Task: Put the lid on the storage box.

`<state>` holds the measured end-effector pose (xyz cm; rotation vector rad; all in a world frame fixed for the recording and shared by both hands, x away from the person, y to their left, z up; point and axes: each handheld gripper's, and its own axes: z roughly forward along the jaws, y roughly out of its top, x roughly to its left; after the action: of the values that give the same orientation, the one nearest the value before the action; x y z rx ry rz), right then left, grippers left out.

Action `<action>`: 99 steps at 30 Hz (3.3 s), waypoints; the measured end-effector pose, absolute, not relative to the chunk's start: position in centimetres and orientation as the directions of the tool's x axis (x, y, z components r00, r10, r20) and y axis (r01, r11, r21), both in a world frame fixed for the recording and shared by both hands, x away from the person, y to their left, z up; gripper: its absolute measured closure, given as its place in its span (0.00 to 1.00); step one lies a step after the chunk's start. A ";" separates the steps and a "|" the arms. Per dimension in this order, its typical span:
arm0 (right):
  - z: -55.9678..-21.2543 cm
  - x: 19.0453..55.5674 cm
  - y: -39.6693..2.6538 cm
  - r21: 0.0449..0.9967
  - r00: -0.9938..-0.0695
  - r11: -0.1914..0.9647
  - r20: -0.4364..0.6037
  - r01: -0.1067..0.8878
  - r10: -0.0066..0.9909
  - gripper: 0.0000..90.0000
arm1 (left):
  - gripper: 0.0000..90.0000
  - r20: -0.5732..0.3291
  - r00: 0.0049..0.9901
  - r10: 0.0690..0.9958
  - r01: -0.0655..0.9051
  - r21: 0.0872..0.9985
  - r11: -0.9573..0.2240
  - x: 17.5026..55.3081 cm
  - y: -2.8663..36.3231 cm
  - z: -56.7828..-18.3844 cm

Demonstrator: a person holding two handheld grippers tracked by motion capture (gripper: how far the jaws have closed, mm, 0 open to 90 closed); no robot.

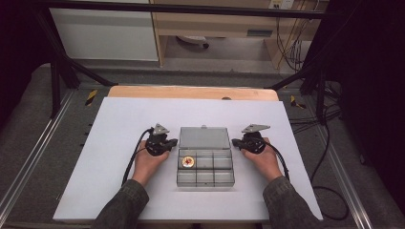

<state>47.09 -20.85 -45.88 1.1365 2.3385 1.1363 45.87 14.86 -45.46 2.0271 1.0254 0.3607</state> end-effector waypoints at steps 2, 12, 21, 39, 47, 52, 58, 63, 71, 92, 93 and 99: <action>-45.9 47.1 -20.8 0.766 -0.649 0.377 0.069 0.520 0.757 1.00 | 1.00 -0.097 0.632 0.769 0.539 0.768 -0.346 45.9 14.6 -45.7; -46.0 47.3 -20.2 0.771 -0.670 0.376 0.087 0.515 0.738 1.00 | 1.00 -0.085 0.649 0.756 0.527 0.768 -0.366 46.3 14.1 -45.8; -46.1 47.1 -19.8 0.778 -0.678 0.378 0.084 0.503 0.730 1.00 | 1.00 -0.092 0.653 0.752 0.524 0.772 -0.360 46.5 14.0 -45.8; -45.8 46.6 -20.0 0.821 -0.676 0.328 0.094 0.468 0.731 1.00 | 1.00 -0.124 0.652 0.748 0.490 0.822 -0.290 46.3 14.4 -45.6; -45.6 46.4 -20.0 0.832 -0.678 0.328 0.077 0.447 0.731 1.00 | 1.00 -0.125 0.653 0.747 0.476 0.835 -0.276 46.3 14.5 -45.5; -45.5 46.4 -20.0 0.839 -0.679 0.326 0.068 0.435 0.731 1.00 | 1.00 -0.124 0.653 0.747 0.465 0.844 -0.266 46.3 14.5 -45.4; -45.3 46.3 -20.0 0.850 -0.679 0.314 0.067 0.423 0.731 1.00 | 1.00 -0.114 0.654 0.748 0.450 0.854 -0.263 46.2 14.6 -45.2; -45.2 46.2 -20.1 0.855 -0.677 0.310 0.063 0.415 0.733 1.00 | 1.00 -0.119 0.653 0.748 0.446 0.858 -0.253 46.2 14.6 -45.0; -45.1 46.2 -20.1 0.861 -0.677 0.303 0.064 0.409 0.733 1.00 | 1.00 -0.118 0.654 0.747 0.439 0.864 -0.247 46.1 14.6 -44.9; -45.0 46.0 -20.2 0.873 -0.677 0.296 0.052 0.388 0.734 1.00 | 1.00 -0.118 0.658 0.744 0.429 0.871 -0.241 46.1 14.7 -44.8; -45.0 46.0 -20.2 0.873 -0.677 0.295 0.053 0.388 0.734 1.00 | 1.00 -0.119 0.658 0.744 0.428 0.872 -0.239 46.1 14.8 -44.8; -45.0 46.0 -20.2 0.876 -0.677 0.292 0.053 0.385 0.734 1.00 | 1.00 -0.118 0.655 0.746 0.425 0.874 -0.236 46.1 14.8 -44.8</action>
<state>46.05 -20.23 -45.05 1.0080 2.2067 1.3419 46.08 14.75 -44.80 1.8694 0.9267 0.4010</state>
